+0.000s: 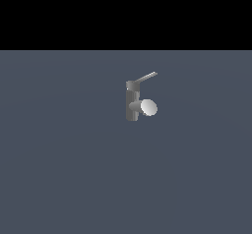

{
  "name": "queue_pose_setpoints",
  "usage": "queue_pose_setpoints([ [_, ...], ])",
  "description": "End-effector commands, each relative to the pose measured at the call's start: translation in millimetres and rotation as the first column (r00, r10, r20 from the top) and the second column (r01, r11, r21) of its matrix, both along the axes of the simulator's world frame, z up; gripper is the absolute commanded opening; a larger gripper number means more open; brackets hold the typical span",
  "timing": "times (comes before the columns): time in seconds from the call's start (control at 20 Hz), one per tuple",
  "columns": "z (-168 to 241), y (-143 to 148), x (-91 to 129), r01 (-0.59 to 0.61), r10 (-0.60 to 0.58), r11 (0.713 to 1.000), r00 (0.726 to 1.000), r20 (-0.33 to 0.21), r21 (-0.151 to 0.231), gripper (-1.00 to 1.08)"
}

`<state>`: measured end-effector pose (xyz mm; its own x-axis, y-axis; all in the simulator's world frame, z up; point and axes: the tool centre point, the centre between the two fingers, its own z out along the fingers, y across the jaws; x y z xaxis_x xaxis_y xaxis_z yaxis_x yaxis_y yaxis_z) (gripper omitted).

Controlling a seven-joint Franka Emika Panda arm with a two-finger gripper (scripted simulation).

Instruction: Turn on the faucet by rotating a designated handle.

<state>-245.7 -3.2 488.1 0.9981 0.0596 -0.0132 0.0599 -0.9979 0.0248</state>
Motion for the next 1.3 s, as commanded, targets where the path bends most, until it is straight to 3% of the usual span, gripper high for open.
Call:
queue_pose_setpoints([
  [0.0,-0.5,-0.2,4.8,0.015,-0.015,1.000,1.000,-0.001,0.005,-1.00],
  [0.35,-3.8,-1.4,32.9,0.102,-0.102,0.994,0.995,-0.004,0.032,-1.00],
  [0.65,-12.4,-4.7,73.1,0.229,-0.229,0.971,0.973,-0.016,0.064,-1.00],
  [0.95,-29.6,-11.2,122.8,0.387,-0.386,0.918,0.922,-0.036,0.090,-1.00],
  [1.25,-54.1,-20.1,171.7,0.540,-0.537,0.836,0.842,-0.058,0.100,-1.00],
])
